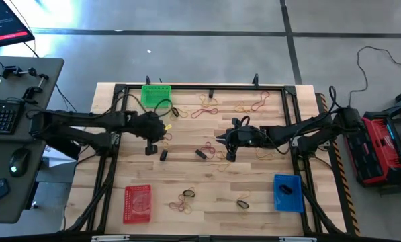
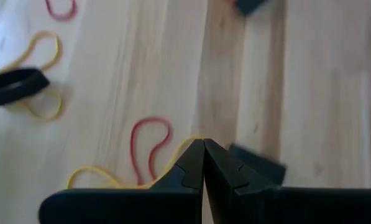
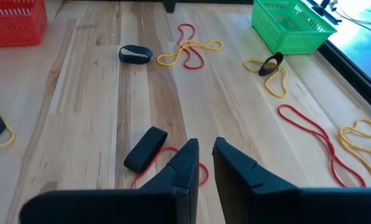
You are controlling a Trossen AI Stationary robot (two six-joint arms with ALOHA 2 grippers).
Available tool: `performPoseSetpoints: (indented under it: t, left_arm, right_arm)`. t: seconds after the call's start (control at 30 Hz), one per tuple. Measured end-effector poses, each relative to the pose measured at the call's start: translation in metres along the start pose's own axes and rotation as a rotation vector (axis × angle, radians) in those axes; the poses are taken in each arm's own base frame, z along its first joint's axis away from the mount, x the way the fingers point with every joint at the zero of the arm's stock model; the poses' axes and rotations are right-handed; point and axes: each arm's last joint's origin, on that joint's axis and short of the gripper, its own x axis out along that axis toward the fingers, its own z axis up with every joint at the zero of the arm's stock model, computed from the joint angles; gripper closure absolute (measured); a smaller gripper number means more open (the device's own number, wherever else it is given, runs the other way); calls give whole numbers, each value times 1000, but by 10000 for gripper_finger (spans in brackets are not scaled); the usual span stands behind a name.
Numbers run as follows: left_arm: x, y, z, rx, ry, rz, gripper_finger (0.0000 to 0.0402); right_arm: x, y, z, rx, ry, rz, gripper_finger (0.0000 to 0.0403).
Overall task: Sort rubber bands into baskets
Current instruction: Put the yellow rubber band into the red bin
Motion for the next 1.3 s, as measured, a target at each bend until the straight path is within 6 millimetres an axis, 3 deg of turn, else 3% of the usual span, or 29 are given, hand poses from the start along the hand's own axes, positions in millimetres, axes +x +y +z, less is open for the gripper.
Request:
performPoseSetpoints:
  t: [0.43, 0.7, 0.93, 1.13, 1.3]
  left_arm:
    - [46, 22, 10, 148, 287, -17, 397]
    - [65, 22, 15, 213, 352, -45, 336]
    - [73, 15, 13, 306, 387, -72, 292]
    - [72, 15, 10, 370, 446, 24, 289]
    - [71, 14, 6, 373, 483, -17, 289]
  right_arm:
    - [0, 0, -3, -12, 28, -1, 363]
    - [0, 0, -5, -21, 55, -1, 363]
    - [0, 0, -6, -47, 58, -5, 363]
    - [0, -1, -6, -47, 59, -9, 363]
    - [0, -1, -6, -47, 59, -10, 363]
